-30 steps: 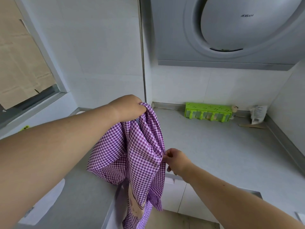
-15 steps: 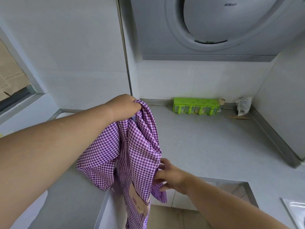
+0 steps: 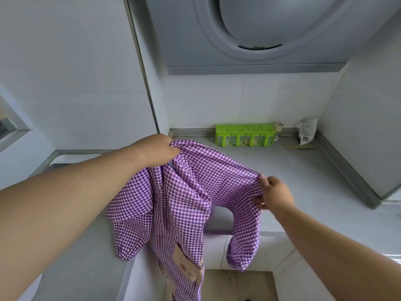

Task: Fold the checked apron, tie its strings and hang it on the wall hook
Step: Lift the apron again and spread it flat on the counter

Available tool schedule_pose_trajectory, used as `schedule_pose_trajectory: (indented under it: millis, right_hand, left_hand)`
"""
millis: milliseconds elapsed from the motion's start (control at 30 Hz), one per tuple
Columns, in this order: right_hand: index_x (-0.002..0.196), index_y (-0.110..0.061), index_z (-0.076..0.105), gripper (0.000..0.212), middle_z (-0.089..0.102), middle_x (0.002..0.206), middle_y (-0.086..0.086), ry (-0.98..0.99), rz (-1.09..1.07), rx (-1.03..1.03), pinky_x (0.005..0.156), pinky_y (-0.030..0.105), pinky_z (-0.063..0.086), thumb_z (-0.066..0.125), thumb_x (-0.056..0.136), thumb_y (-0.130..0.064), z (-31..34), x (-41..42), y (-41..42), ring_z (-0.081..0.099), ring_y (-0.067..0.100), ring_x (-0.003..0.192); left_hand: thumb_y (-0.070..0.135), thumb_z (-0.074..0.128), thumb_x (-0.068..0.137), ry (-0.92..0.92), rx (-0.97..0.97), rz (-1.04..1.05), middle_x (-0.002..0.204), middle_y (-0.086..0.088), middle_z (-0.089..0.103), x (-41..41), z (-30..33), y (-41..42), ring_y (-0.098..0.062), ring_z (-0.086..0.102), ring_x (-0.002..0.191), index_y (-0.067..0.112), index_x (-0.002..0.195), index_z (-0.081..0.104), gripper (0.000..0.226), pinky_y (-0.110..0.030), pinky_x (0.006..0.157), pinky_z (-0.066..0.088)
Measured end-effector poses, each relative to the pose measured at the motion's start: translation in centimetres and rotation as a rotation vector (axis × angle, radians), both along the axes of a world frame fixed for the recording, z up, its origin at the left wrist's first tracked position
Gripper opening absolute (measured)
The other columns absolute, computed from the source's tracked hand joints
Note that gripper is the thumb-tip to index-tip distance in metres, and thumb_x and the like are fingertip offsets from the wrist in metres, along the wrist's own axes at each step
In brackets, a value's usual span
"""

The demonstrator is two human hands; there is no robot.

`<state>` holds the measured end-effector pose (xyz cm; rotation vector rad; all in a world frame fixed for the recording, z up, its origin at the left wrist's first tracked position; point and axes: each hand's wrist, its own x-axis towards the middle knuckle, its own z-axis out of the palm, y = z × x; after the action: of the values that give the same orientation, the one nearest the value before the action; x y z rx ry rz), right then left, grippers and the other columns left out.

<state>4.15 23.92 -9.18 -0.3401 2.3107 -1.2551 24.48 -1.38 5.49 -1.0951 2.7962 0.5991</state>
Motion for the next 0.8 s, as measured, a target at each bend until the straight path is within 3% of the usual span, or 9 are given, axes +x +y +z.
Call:
schedule_pose_trajectory:
  millis: [133,200,333,400,567,667,800]
  right_hand:
    - [0.076,-0.023,0.051,0.051,0.062,0.063,-0.001,0.674,0.145,0.286,0.060,0.035,0.050,0.041,0.097,-0.069,4.7,-6.2,4.9,0.061,0.025,0.062]
    - [0.073,-0.024,0.047,0.054,0.059,0.064,-0.002,0.841,0.232,0.377,0.055,0.034,0.042,0.043,0.092,-0.075,6.3,-9.5,6.2,0.057,0.027,0.063]
    - [0.089,-0.018,0.062,0.061,0.068,0.072,0.006,1.109,0.337,0.547,0.054,0.033,0.046,0.042,0.088,-0.076,7.7,-18.3,7.0,0.065,0.034,0.065]
    - [0.099,-0.020,0.065,0.059,0.073,0.079,0.007,1.182,0.328,0.639,0.057,0.033,0.051,0.042,0.092,-0.074,7.7,-22.7,6.5,0.070,0.033,0.070]
    - [0.117,-0.023,0.063,0.043,0.073,0.109,0.011,0.954,0.113,0.853,0.080,0.045,0.058,0.038,0.103,-0.055,5.7,-31.4,3.0,0.071,0.036,0.095]
    - [0.130,-0.017,0.052,0.040,0.055,0.126,0.014,0.926,0.139,0.868,0.085,0.049,0.056,0.054,0.096,-0.037,2.0,-32.7,1.1,0.060,0.039,0.109]
    - [0.136,-0.031,0.050,0.041,0.054,0.140,0.004,0.596,0.665,0.752,0.097,0.045,0.051,0.049,0.099,-0.049,-5.9,-27.7,-2.5,0.058,0.029,0.123]
  left_hand:
    - [0.056,0.044,0.105,-0.017,0.001,-0.063,0.099,0.000,0.071,-3.6,-1.7,0.0,-0.016,0.066,0.088,0.021,0.102,0.070,0.044,-0.037,0.090,0.057]
    - [0.062,0.042,0.105,-0.010,0.012,-0.084,0.100,0.002,0.070,-5.7,-2.3,0.2,-0.014,0.066,0.089,0.024,0.106,0.070,0.047,-0.034,0.090,0.056]
    - [0.068,0.041,0.102,0.013,-0.014,-0.141,0.117,0.000,0.072,-12.4,-4.2,-0.4,-0.020,0.067,0.102,0.027,0.121,0.070,0.053,-0.038,0.099,0.055]
    - [0.072,0.042,0.099,0.029,-0.062,-0.155,0.117,0.001,0.072,-16.2,-5.3,-0.8,-0.022,0.067,0.104,0.026,0.119,0.068,0.056,-0.040,0.098,0.054]
    - [0.047,0.065,0.100,0.070,-0.039,-0.199,0.094,0.010,0.066,-25.0,-8.0,-1.7,-0.007,0.059,0.082,0.025,0.096,0.067,0.023,-0.027,0.066,0.044]
    - [0.032,0.069,0.099,0.044,0.008,-0.195,0.118,0.009,0.072,-27.6,-10.2,-3.5,-0.012,0.065,0.107,0.030,0.105,0.070,0.006,-0.031,0.092,0.052]
    - [0.019,0.064,0.100,-0.012,0.037,-0.155,0.136,0.005,0.065,-28.2,-13.2,-5.0,-0.016,0.060,0.124,0.031,0.119,0.069,0.023,-0.031,0.107,0.045]
